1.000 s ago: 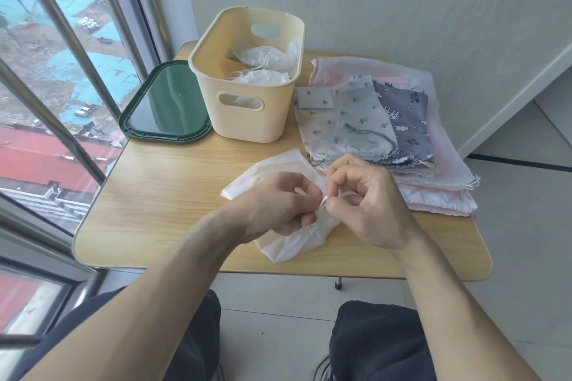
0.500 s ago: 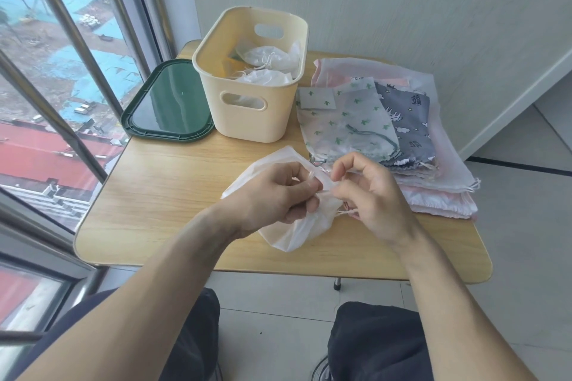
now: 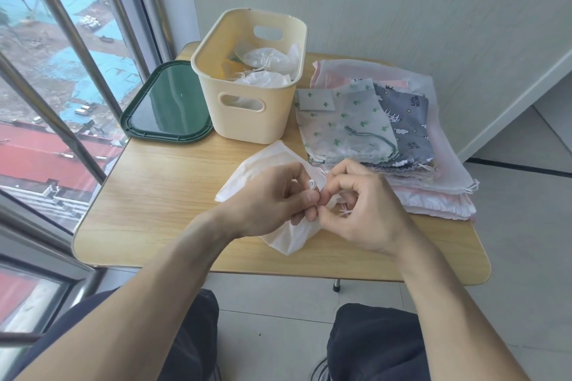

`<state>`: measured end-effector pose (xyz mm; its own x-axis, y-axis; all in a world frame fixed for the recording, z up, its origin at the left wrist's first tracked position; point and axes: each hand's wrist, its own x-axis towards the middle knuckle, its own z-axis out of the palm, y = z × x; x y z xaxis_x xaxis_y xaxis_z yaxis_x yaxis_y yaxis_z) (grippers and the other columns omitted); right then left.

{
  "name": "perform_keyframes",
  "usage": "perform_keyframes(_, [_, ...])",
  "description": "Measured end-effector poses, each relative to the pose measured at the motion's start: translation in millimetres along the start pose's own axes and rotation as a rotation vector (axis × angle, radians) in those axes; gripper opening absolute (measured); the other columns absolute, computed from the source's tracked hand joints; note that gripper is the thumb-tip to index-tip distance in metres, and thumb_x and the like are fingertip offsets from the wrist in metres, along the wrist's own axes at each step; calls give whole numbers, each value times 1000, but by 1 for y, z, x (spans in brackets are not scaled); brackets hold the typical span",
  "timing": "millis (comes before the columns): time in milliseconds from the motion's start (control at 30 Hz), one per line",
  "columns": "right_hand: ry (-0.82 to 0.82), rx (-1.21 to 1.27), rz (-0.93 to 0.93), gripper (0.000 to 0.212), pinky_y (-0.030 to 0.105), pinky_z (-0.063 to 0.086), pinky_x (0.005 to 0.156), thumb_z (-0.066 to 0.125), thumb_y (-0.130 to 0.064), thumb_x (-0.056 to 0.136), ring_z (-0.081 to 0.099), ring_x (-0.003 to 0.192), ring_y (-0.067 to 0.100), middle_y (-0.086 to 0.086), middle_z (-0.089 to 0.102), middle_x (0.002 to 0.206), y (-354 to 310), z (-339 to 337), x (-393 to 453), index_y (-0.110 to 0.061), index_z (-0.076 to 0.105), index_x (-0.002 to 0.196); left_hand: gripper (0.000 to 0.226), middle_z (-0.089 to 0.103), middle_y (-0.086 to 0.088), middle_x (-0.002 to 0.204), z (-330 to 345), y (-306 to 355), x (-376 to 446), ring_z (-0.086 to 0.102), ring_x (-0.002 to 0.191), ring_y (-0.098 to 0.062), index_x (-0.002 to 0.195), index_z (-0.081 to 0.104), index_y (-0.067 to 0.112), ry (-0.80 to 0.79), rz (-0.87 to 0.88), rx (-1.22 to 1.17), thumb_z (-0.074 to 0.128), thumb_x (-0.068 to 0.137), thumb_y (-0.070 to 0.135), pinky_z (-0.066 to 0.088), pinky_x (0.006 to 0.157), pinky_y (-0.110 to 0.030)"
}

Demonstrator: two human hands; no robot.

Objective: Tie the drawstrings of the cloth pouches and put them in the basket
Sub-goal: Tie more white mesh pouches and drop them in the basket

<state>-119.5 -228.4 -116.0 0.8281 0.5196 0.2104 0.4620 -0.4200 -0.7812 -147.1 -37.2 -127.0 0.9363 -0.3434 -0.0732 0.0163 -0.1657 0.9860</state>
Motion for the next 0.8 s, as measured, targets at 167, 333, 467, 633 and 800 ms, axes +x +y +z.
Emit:
perform_keyframes(167, [17,-60,-62,26,9,32,54,86,-6,67,47,57,2,2,55,83,-1,0,1,-24,67,67,15,69,-4,69,1,-1,-1,53,58,-18,87,48,8,12,37,1,58,99,11,44,60,-23])
perform_keyframes(333, [15,-22,-117,22,9,32,54,83,-9,66,43,55,3,2,55,81,0,0,0,-23,66,65,14,68,-8,69,1,3,-2,53,58,-18,89,49,5,-36,45,-18,57,99,9,45,60,-24])
perform_keyframes(467, [70,18,-121,13,17,29,48,75,-25,68,32,50,8,-2,55,81,2,5,-1,-16,66,64,10,67,-10,70,2,6,-3,57,64,-18,89,53,6,21,51,-56,59,97,9,47,65,-24])
perform_keyframes(633, [149,8,-116,14,13,26,48,73,-20,68,31,47,6,3,55,81,2,8,4,-13,63,62,12,67,5,67,10,6,0,57,61,-6,86,58,18,191,41,40,63,96,15,41,61,-12])
perform_keyframes(800, [203,56,-112,18,14,30,49,72,-9,67,40,50,5,5,56,80,-1,12,5,-15,56,61,12,60,4,97,7,6,1,61,78,-8,83,61,31,266,142,215,70,92,29,48,75,-18])
